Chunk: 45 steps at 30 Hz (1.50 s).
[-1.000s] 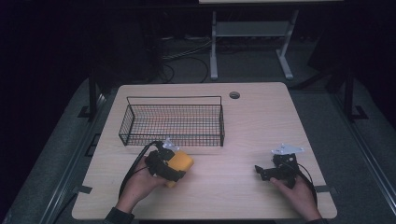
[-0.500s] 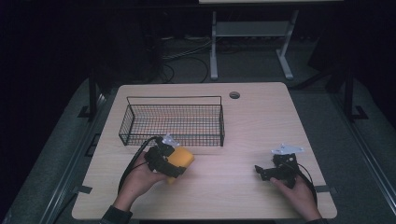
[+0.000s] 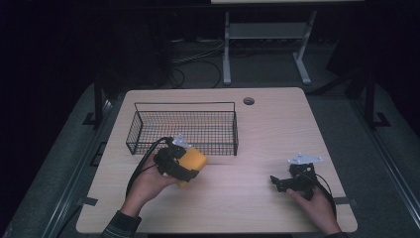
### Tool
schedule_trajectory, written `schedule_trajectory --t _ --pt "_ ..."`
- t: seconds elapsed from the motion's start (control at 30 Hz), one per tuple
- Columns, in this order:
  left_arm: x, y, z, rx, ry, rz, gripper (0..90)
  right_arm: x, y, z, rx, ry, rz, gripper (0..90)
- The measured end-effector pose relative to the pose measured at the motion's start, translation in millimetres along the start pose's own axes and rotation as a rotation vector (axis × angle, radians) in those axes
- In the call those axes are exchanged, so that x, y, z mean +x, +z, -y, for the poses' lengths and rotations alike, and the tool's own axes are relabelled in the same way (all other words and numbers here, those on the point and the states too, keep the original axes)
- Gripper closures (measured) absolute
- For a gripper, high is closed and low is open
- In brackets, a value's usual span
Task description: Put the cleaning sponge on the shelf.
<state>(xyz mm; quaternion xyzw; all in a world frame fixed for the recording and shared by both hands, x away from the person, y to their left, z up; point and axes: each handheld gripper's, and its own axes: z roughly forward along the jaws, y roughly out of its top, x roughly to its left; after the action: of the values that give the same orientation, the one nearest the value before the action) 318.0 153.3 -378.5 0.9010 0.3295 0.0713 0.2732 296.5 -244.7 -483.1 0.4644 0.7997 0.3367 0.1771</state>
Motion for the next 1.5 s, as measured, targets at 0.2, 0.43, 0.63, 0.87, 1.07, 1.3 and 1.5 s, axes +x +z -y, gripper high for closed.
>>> schedule_trajectory --t 0.2,0.43,0.63,0.87,1.07,1.3,1.5 --pt "2.6 -2.1 -5.8 -0.011 0.002 -0.001 21.8 0.0 0.0 0.0 0.000 0.000 0.000 2.6" --pt "7.5 -4.2 -12.6 -0.012 0.002 -0.013 21.8 -0.2 0.0 0.1 -0.001 -0.003 -0.001 2.6" --pt "13.5 -8.4 -19.2 -0.015 0.004 -0.027 21.9 0.0 -0.1 0.0 0.000 0.000 -0.002 2.6" --pt "20.7 -13.4 -26.5 -0.025 0.003 -0.041 21.9 -0.1 0.1 0.1 -0.003 -0.003 0.001 2.6" --pt "29.5 -16.2 -31.1 -0.034 -0.006 -0.052 21.9 0.0 -0.1 0.0 -0.001 -0.001 0.000 2.6" --pt "41.3 -15.9 -36.8 -0.032 -0.020 -0.064 21.9 -0.2 0.0 0.0 -0.001 -0.002 -0.002 2.6" --pt "52.1 -12.8 -39.1 -0.026 -0.032 -0.076 22.0 -0.1 0.0 0.0 -0.001 -0.001 0.000 2.6"
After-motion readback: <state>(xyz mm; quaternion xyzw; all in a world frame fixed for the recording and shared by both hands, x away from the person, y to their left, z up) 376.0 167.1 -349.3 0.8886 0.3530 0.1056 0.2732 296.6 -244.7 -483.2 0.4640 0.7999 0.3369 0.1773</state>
